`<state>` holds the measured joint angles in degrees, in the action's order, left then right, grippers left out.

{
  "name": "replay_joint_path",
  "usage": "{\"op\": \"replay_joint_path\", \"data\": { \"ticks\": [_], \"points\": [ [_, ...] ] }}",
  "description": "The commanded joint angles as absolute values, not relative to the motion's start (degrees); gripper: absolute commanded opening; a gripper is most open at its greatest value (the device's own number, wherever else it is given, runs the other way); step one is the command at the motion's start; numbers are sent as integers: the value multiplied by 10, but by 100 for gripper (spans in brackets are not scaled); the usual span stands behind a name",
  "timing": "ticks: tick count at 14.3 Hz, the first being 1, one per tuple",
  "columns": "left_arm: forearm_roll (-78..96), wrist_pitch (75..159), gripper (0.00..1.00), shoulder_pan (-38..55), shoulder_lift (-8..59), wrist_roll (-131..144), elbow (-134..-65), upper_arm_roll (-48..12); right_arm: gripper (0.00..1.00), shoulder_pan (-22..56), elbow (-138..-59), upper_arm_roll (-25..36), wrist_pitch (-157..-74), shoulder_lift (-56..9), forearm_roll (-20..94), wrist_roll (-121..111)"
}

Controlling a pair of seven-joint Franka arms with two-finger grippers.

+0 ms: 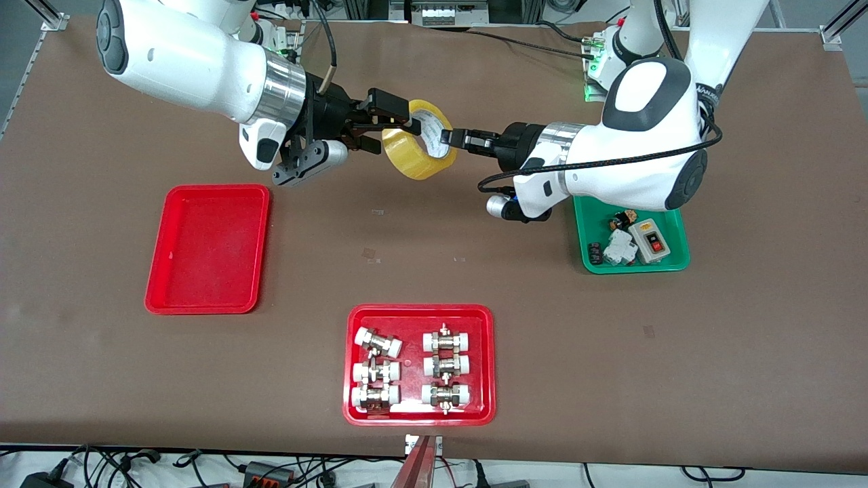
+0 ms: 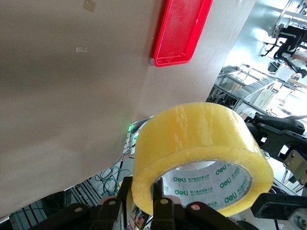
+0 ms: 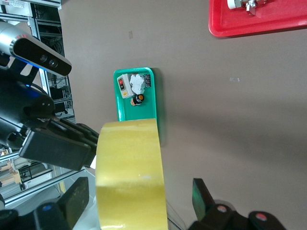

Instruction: Left arm passes tape to right arm into tray

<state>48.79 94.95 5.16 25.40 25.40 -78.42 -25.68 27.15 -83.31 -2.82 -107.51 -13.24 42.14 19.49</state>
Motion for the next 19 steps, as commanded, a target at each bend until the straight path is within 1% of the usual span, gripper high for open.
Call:
{"op": "replay_joint_path", "data": {
  "ticks": [1, 2, 3, 4, 8, 11, 12, 13, 15, 17, 19],
  "points": [
    [497, 937, 0, 47, 254, 254, -773, -259, 81, 279, -820, -23, -1074, -138, 432, 201],
    [497, 937, 0, 47, 254, 254, -773, -259, 59, 278, -820, -23, -1073, -138, 432, 199],
    [497, 937, 0, 44, 253, 254, -773, -259, 42, 278, -820, -23, -1071, -138, 432, 199],
    [497, 934, 0, 44, 253, 254, -773, -259, 34, 278, -820, -23, -1071, -138, 432, 198],
    [498, 928, 0, 42, 253, 246, -773, -259, 30, 278, -820, -23, -1071, -138, 432, 193],
    [496, 925, 2, 39, 253, 246, -773, -259, 30, 278, -820, -23, -1071, -140, 432, 192],
    [496, 924, 22, 38, 253, 250, -773, -259, 30, 278, -820, -23, -1071, -140, 432, 192],
    [494, 916, 99, 36, 252, 250, -773, -259, 30, 279, -820, -23, -1071, -140, 432, 192],
    [487, 891, 100, 24, 251, 248, -772, -256, 30, 279, -820, -23, -1069, -141, 432, 192],
    [443, 861, 100, 9, 244, 248, -771, -256, 30, 278, -820, -23, -1069, -141, 432, 191],
    [410, 834, 100, -24, 243, 247, -772, -256, 30, 277, -823, -22, -1067, -141, 425, 186]
  ]
}}
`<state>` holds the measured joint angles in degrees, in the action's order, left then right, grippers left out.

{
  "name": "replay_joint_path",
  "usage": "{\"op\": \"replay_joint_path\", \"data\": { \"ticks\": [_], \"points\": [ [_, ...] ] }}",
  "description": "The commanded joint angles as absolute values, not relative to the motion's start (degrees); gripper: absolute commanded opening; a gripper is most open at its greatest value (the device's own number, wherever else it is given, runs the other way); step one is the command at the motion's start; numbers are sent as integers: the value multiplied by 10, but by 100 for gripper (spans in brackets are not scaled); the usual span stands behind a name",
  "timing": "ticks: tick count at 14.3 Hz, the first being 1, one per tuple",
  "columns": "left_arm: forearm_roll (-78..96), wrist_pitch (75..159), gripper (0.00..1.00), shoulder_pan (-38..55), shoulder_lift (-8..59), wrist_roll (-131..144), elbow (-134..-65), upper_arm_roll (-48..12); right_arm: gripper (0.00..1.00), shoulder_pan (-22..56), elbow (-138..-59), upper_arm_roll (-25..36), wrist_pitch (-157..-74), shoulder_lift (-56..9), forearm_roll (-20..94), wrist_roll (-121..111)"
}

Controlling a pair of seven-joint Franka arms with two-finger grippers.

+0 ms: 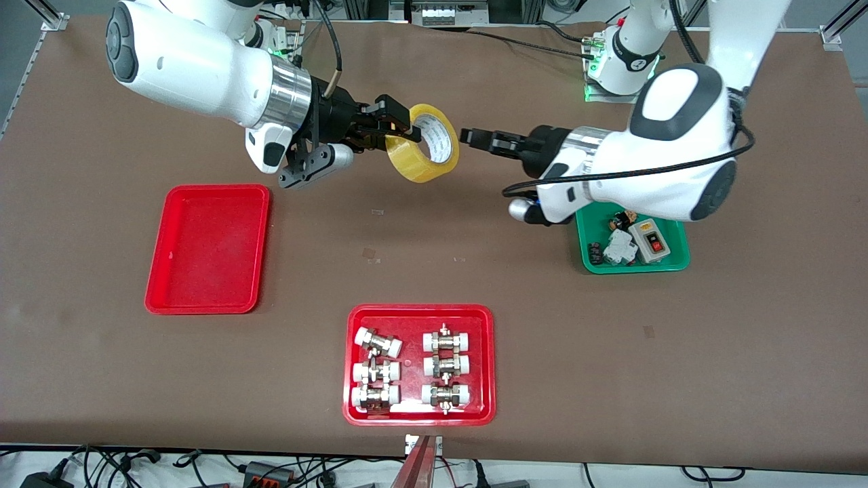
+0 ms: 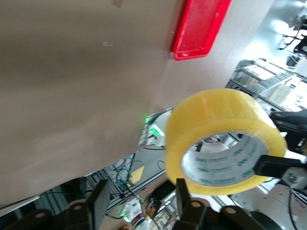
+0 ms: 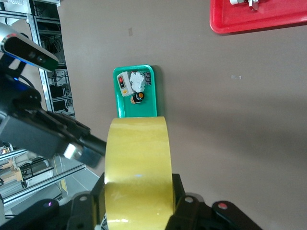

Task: Left arm passes tape to right arm into tray
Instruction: 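Carry the tape with the right gripper while the left gripper withdraws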

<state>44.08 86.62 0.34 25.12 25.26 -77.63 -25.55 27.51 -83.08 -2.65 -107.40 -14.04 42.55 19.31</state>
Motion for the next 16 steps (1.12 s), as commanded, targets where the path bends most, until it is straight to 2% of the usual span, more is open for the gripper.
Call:
{"op": "replay_joint_path", "data": {
  "ticks": [1, 2, 6, 10, 14, 16],
  "points": [
    [380, 824, 100, -41, 241, 245, -770, -256, 30, 273, -826, -21, -1067, -147, 424, 178],
    [348, 822, 100, -48, 239, 236, -769, -259, 30, 266, -829, -17, -1065, -150, 424, 171],
    [244, 770, 100, -110, 239, 113, -774, -256, 30, 130, -850, -17, -1020, -184, 424, 93],
    [44, 776, 100, -111, 221, 47, -771, -260, 30, -1, -849, -16, -962, -244, 423, 69],
    [-79, 806, 100, -121, 194, -72, -768, -260, 31, -116, -849, -16, -923, -330, 421, -32],
    [-92, 821, 100, -106, 165, -62, -770, -247, 31, -149, -850, -16, -908, -360, 421, -91]
  ]
}}
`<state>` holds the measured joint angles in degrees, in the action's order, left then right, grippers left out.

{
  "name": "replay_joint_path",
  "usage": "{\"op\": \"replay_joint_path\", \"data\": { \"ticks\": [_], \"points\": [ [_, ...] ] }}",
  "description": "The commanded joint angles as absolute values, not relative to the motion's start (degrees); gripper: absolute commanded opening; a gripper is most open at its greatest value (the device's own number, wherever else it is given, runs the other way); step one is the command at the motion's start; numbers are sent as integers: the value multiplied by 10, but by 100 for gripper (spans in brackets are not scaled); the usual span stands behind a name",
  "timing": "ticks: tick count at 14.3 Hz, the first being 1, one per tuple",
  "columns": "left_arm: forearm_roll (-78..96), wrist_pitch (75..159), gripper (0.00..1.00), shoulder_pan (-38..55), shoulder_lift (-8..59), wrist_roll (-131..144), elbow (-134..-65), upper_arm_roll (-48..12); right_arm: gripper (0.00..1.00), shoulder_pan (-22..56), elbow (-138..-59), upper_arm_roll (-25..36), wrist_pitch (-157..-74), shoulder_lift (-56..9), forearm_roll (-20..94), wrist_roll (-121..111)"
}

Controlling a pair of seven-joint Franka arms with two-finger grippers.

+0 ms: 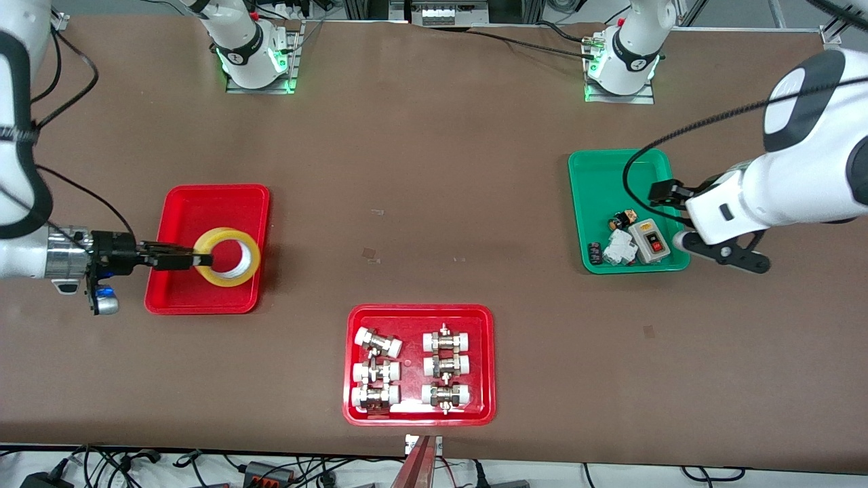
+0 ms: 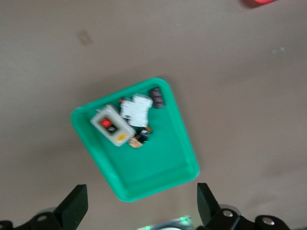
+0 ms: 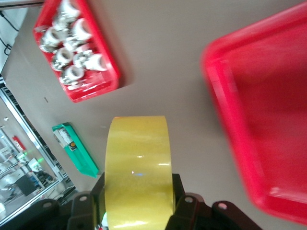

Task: Left arm passes tape to right arm into tray
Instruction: 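Carry the tape with the right gripper while the left gripper withdraws, then lower the tape into the empty red tray with the right gripper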

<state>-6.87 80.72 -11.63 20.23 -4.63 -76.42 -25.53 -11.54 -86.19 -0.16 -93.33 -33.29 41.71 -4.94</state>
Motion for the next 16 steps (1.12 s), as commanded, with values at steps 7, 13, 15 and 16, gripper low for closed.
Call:
{"op": "replay_joint_path", "data": {
  "ticks": [7, 13, 15, 16],
  "points": [
    [-12, 832, 100, -6, 40, -25, -820, -88, 31, -181, -865, -16, -901, -421, 402, -191],
    [-14, 891, 100, 9, -40, 60, -937, -79, 33, -192, -873, -16, -908, -433, 400, -259],
    [-12, 889, 100, -8, -40, 54, -936, -77, 33, -192, -874, -16, -908, -435, 398, -272],
    [-4, 882, 100, -14, -41, 54, -935, -78, 33, -192, -873, -16, -908, -438, 389, -279]
  ]
}}
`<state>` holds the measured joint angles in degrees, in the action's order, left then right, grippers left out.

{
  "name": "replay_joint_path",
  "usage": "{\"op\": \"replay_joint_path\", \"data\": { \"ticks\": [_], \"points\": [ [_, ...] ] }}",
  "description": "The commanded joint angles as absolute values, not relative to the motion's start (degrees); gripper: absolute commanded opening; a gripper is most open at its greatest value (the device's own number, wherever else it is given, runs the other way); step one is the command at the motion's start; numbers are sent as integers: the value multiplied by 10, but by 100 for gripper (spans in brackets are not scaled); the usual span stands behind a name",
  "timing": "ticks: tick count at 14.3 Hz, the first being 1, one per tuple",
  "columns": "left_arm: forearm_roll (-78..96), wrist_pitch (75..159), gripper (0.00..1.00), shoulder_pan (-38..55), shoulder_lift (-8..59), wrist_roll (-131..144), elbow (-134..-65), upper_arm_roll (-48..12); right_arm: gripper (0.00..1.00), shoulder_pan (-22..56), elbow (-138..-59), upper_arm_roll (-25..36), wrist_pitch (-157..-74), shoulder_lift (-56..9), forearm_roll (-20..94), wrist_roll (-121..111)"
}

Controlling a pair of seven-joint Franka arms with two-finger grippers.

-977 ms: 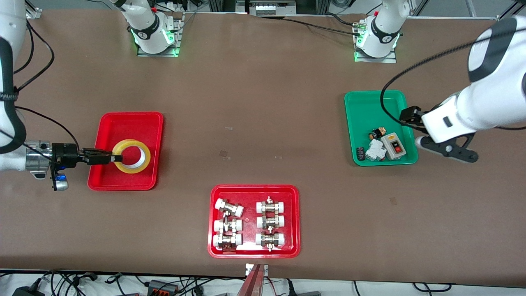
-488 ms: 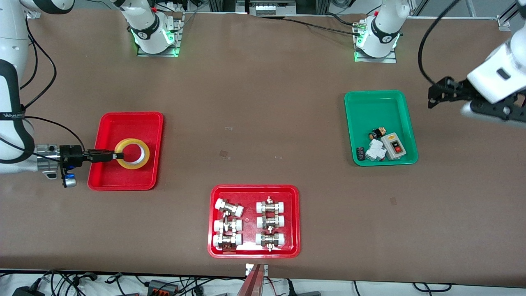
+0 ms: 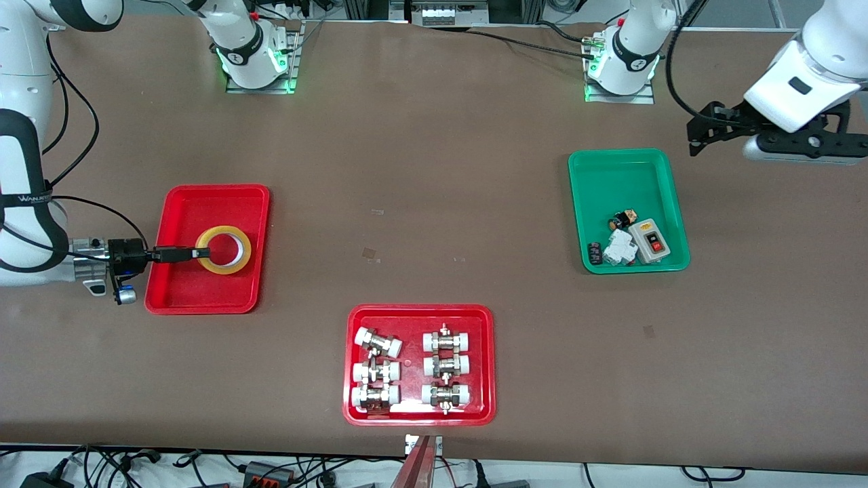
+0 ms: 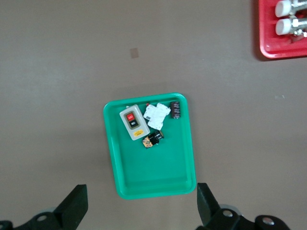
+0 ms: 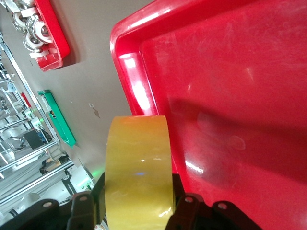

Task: Left arm passes tape to right arm into tray
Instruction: 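Lower the tape into the empty red tray with the right gripper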

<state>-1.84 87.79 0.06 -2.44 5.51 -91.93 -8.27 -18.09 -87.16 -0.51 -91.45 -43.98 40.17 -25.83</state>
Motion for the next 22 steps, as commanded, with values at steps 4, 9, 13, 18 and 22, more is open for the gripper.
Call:
{"op": "replay_joint_path", "data": {
  "ticks": [4, 9, 13, 18, 22],
  "points": [
    [47, 871, 100, -32, -38, 61, -934, -76, 36, -198, -873, -16, -918, -446, 374, -290],
    [34, 896, 100, -40, -12, 61, -911, -83, 100, -197, -874, -16, -919, -448, 371, -290],
    [30, 889, 100, -41, -14, 62, -911, -84, 100, -186, -875, -16, -940, -444, 308, -290],
    [27, 877, 100, -35, -13, 61, -903, -86, 100, -168, -875, -16, -947, -403, 222, -280],
    [19, 872, 100, -36, -13, 60, -903, -86, 100, -129, -866, -17, -939, -305, 122, -202]
  ]
}}
